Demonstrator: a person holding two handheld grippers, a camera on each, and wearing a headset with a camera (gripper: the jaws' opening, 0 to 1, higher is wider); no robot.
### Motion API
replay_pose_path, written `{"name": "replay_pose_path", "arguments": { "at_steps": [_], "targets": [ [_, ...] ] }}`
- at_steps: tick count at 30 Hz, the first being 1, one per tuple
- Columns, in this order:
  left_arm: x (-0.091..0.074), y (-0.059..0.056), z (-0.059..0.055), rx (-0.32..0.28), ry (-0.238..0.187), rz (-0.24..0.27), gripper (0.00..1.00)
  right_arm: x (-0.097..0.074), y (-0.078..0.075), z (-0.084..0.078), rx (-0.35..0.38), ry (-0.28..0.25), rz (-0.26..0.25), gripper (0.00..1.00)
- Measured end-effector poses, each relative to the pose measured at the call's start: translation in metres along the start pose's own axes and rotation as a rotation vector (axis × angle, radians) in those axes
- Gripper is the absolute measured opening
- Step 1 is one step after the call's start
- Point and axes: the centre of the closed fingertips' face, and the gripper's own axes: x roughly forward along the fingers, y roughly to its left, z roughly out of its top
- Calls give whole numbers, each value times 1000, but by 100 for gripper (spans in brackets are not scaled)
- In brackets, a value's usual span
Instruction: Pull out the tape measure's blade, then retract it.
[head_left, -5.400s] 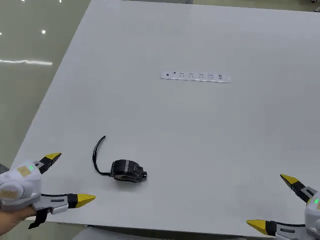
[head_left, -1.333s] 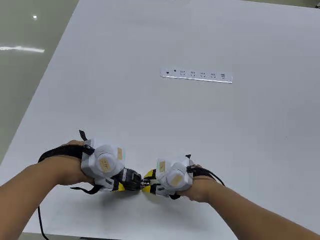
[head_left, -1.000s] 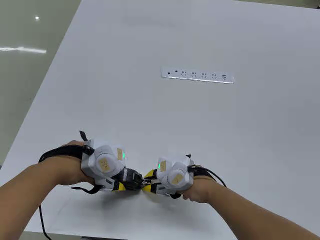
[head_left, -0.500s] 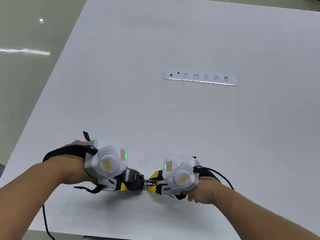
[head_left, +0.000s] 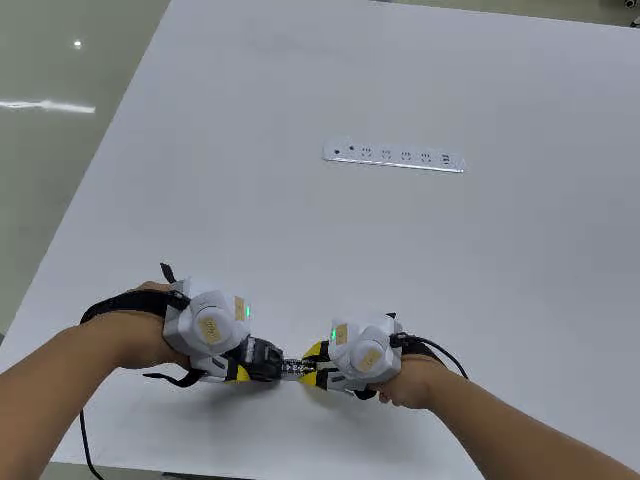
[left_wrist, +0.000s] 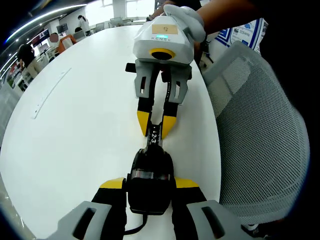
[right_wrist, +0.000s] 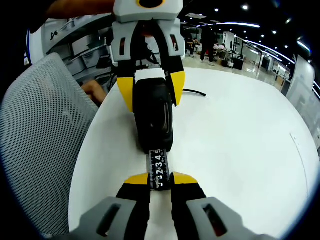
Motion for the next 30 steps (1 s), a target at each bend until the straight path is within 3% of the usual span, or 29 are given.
{"name": "replay_pose_path", "arguments": {
  "at_steps": [30],
  "targets": [
    [-1,0,0,-10,0,14,31,-16,-4,-17,10,28,-3,14]
  ]
}}
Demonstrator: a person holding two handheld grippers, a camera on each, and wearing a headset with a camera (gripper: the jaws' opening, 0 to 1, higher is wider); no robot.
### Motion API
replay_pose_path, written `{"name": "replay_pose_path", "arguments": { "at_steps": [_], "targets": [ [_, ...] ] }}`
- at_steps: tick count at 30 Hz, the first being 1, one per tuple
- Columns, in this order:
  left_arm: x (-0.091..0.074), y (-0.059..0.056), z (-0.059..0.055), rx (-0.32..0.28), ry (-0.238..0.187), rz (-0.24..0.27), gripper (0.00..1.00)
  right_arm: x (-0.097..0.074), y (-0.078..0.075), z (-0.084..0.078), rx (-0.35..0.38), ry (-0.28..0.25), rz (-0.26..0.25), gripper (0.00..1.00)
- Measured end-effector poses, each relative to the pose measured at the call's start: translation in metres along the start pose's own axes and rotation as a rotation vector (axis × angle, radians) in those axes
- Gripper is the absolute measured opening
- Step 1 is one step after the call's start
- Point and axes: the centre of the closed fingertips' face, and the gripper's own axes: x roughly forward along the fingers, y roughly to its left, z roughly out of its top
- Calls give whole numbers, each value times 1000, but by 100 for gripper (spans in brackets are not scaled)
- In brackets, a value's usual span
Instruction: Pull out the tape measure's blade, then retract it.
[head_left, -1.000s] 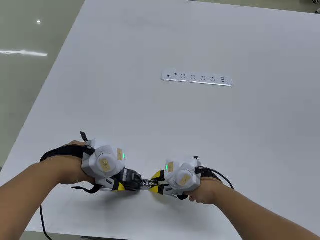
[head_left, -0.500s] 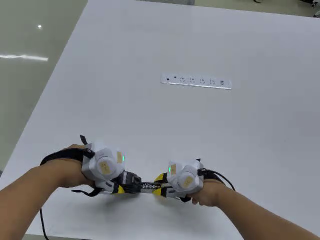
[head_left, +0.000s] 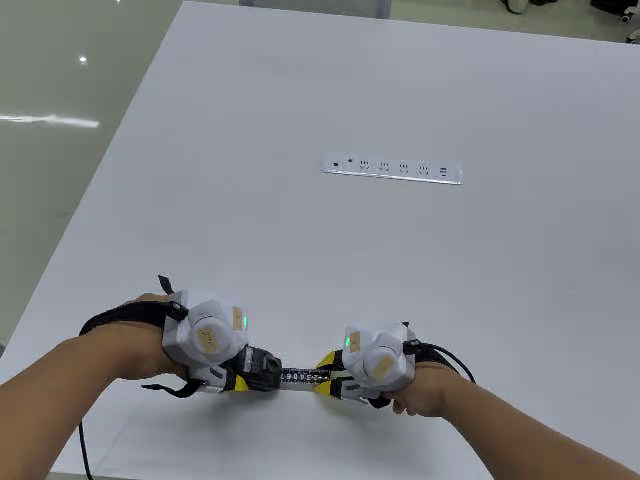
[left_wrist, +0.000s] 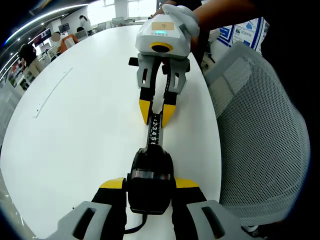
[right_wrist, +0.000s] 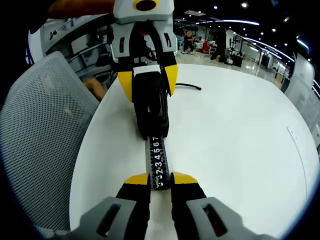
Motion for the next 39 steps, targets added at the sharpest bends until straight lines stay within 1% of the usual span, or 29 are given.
{"name": "replay_pose_path", "arguments": {
  "at_steps": [12,21,27,36,39],
  "targets": [
    [0,-1,0,0,-2,2,31,-5,1,-7,6,8,0,14],
    [0,0,0,-5,-6,3,31,-15,-3,-17,20,16,-4,14],
    [0,0,1,3,-7,3,31,-19,-2,-22,30,13,-7,14],
    [0,0,1,-2,-9,5,31,-28,-3,-30,25,25,-14,14],
    [0,-1,1,-2,-11,4,31,-31,-2,-32,34,24,-11,14]
  ]
}}
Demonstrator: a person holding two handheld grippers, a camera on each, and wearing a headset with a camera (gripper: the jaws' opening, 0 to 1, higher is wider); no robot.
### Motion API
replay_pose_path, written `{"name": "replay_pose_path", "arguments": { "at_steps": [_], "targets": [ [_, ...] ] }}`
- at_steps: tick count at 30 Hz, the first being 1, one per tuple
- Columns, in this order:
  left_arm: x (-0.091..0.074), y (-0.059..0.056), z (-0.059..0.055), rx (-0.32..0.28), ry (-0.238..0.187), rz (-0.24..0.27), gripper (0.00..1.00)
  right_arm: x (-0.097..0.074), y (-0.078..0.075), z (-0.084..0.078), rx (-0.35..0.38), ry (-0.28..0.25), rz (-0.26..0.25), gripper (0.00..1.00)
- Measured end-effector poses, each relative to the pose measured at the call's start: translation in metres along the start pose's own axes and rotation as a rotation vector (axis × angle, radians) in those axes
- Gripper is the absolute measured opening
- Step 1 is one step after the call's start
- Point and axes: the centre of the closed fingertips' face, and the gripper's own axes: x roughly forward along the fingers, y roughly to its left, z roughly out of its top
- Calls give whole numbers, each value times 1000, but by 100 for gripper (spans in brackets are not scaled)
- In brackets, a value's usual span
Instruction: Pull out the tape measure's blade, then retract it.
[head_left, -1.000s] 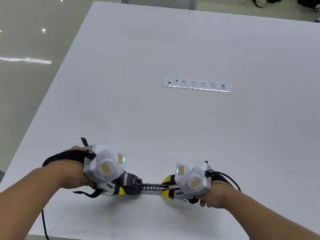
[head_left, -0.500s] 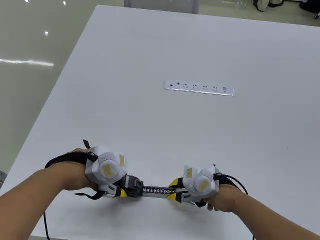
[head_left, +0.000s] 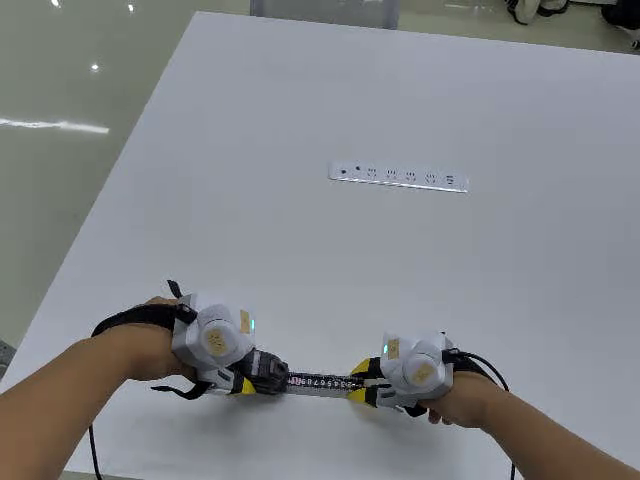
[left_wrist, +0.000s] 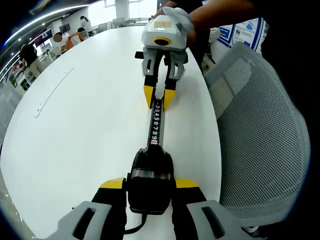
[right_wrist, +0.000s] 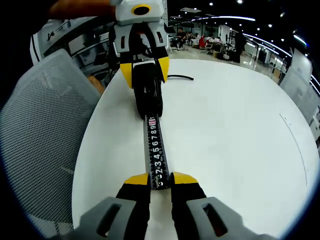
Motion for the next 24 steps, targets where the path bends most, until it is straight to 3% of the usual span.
{"name": "replay_pose_path", "arguments": {
  "at_steps": [24],
  "targets": [
    [0,0,0,14,3,1,31,-14,-3,-15,6,19,-11,14]
  ]
}}
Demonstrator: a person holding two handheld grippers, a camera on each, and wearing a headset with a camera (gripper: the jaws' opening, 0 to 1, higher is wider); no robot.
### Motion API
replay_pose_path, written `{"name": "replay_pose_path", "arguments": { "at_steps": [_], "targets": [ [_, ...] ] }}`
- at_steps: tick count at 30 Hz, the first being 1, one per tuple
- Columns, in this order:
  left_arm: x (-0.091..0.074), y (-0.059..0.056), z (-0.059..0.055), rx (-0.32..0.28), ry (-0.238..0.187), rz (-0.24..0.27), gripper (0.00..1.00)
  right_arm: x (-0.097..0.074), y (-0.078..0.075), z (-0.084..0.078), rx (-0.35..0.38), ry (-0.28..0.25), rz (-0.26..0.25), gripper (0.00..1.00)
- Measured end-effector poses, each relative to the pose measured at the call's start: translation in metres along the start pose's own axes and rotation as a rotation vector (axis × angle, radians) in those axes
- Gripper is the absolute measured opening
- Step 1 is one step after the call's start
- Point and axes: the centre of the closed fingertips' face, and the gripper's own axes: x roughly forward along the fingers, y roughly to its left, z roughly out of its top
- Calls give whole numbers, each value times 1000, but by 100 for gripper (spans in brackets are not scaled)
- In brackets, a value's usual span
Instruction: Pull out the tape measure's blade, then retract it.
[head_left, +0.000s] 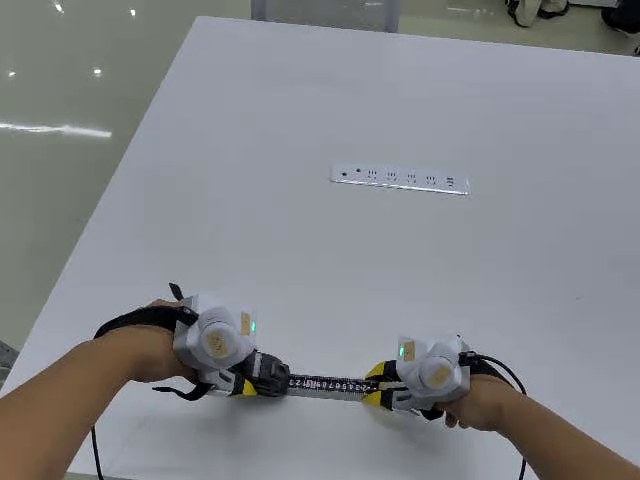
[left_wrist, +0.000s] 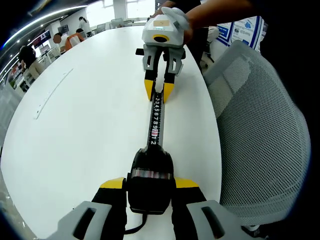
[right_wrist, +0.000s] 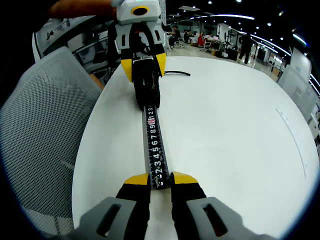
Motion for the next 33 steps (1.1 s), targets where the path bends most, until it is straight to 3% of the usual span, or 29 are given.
{"name": "replay_pose_path", "arguments": {
  "at_steps": [33],
  "targets": [
    [0,-1,0,3,-4,17,31,-19,-3,-26,27,20,-16,14]
  ]
}}
